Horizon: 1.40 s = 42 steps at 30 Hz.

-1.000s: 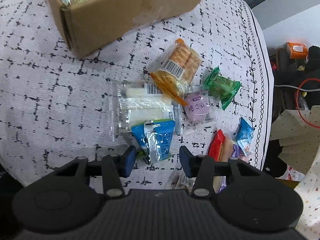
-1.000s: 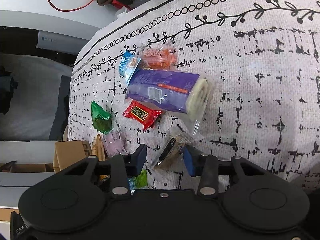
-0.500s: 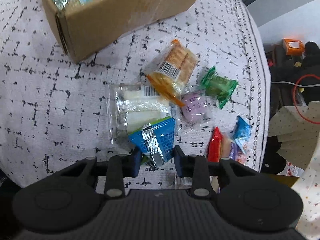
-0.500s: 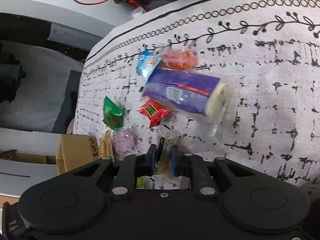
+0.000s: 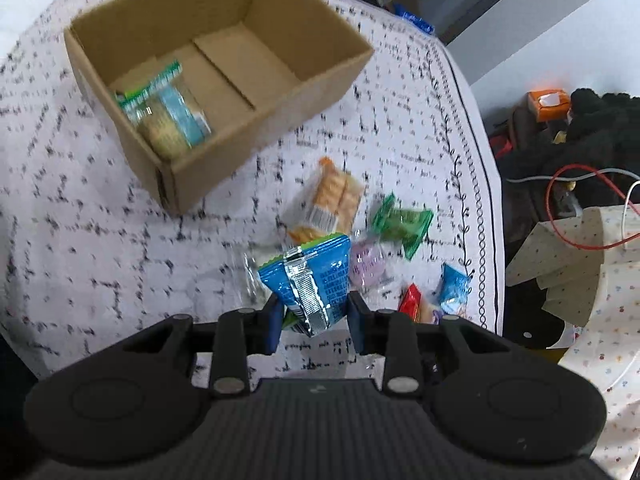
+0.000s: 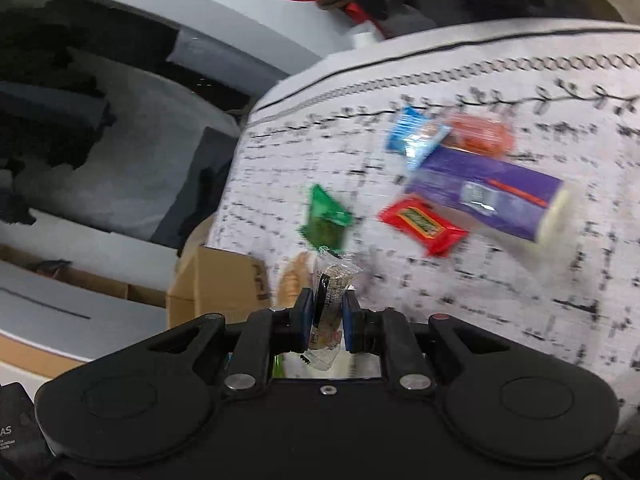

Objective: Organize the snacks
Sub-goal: 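Carry both packets over the cardboard box and open both tools to release them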

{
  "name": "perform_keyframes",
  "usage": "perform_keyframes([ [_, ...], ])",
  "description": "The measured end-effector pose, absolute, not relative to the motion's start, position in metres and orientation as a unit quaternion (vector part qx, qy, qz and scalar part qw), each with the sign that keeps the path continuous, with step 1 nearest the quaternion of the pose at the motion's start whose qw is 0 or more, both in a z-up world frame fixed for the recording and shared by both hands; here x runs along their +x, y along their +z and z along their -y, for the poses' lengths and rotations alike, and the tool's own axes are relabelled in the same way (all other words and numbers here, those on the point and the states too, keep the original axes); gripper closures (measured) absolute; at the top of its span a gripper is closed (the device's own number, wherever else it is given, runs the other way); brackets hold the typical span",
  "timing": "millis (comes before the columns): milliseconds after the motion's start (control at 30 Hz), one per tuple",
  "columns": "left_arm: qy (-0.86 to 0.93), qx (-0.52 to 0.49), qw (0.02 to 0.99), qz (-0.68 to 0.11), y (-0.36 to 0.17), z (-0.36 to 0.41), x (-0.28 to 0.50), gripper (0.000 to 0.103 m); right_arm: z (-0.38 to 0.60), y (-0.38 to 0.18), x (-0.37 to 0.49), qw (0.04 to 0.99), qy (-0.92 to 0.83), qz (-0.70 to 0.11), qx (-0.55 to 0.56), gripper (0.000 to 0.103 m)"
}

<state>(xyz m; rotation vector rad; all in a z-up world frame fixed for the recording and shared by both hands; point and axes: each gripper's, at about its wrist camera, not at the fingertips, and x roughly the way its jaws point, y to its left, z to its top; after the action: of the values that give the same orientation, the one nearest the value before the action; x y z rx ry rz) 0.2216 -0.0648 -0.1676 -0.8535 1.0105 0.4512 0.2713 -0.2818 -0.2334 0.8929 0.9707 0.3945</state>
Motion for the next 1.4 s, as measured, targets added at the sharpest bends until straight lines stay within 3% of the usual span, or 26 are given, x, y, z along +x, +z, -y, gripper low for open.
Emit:
perform_keyframes([
  [533, 0.213, -0.352, 0.819, -0.401, -0.11, 0.018, 0.198, 0.071, 0.228, -0.186, 0.272, 0.792, 0.274, -0.361, 0.408, 0.088],
  [967, 0.224, -0.358, 0.827, -0.372, -0.097, -0.034, 0.195, 0.07, 0.189, -0.175, 0.269, 0.794, 0.309, -0.367, 0.373, 0.088],
  [1400, 0.258, -0.361, 0.813, -0.377, -0.117, -0.082, 0.204, 0.07, 0.135, -0.171, 0.273, 0.794, 0.344, -0.378, 0.328, 0.087],
])
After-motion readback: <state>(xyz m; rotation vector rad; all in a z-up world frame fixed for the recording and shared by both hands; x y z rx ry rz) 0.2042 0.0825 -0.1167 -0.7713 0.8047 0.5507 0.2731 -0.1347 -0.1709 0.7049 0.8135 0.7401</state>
